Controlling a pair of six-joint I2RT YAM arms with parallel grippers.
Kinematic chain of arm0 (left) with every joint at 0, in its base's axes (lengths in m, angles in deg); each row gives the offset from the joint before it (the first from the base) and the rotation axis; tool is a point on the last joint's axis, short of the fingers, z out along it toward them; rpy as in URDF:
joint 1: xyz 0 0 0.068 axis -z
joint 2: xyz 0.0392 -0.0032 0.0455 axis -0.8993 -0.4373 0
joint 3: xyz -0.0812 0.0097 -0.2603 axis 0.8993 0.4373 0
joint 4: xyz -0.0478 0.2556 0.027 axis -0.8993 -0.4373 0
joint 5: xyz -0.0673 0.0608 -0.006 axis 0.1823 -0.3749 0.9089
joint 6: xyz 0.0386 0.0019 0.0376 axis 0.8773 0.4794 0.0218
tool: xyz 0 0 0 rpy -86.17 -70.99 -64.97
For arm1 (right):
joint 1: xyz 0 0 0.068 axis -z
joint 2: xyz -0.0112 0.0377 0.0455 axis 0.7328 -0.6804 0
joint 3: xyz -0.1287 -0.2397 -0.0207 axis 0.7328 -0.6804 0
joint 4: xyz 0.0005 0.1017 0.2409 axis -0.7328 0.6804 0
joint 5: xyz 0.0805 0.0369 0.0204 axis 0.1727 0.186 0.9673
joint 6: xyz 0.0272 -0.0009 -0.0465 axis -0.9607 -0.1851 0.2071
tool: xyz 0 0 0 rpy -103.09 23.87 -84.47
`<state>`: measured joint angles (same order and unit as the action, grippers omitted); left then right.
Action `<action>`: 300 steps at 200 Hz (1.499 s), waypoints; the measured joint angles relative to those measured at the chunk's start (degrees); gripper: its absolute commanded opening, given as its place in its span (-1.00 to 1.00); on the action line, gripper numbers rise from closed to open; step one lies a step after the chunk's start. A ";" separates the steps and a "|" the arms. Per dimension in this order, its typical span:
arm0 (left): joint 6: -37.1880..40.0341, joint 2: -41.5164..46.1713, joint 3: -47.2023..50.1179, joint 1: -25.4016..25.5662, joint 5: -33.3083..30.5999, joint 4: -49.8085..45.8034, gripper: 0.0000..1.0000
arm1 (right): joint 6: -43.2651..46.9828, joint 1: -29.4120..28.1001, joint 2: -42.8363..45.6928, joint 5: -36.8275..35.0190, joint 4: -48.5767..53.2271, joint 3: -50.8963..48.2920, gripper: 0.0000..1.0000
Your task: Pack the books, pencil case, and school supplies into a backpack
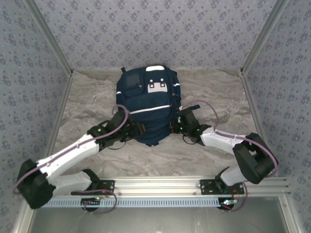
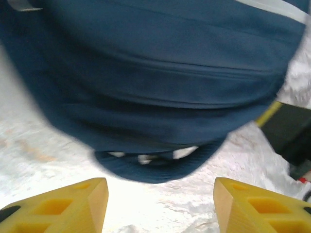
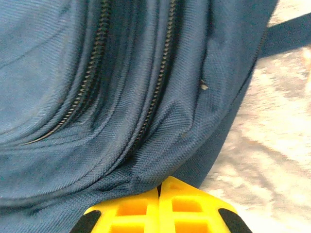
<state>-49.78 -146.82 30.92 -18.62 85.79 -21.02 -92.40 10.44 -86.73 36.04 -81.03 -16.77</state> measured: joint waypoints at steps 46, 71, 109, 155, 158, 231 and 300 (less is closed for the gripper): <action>22.77 -17.77 -14.53 6.21 -2.23 -0.63 0.15 | -2.56 -1.77 -0.02 2.12 -1.22 -0.09 -1.00; 33.86 -23.34 -15.21 7.85 -2.69 -0.87 0.14 | -3.32 -1.46 -0.02 3.72 -1.31 -0.09 -1.00; 42.88 -27.61 -15.30 7.93 -5.20 -0.39 0.07 | -4.44 -0.13 -0.02 6.32 -2.25 -0.68 -1.00; 47.63 -30.34 -15.37 8.20 -8.20 1.11 -0.26 | -6.49 1.38 -0.31 9.16 -6.51 -3.28 -1.00; 47.63 -30.45 -15.41 8.22 -8.55 1.16 -0.27 | -6.67 1.40 -0.37 9.22 -6.69 -3.34 -1.00; 53.90 -21.38 -10.16 8.92 -12.48 9.42 0.00 | -8.09 1.81 -0.76 11.39 -9.70 -3.98 -1.00; 55.95 -31.74 -13.57 8.92 -13.70 10.95 -0.32 | -8.98 2.95 -1.57 12.63 -10.82 -4.76 -1.00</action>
<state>6.17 -178.56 17.34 -9.70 72.09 -10.07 -101.39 13.39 -88.31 48.68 -91.85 -21.53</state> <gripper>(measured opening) 0.438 0.048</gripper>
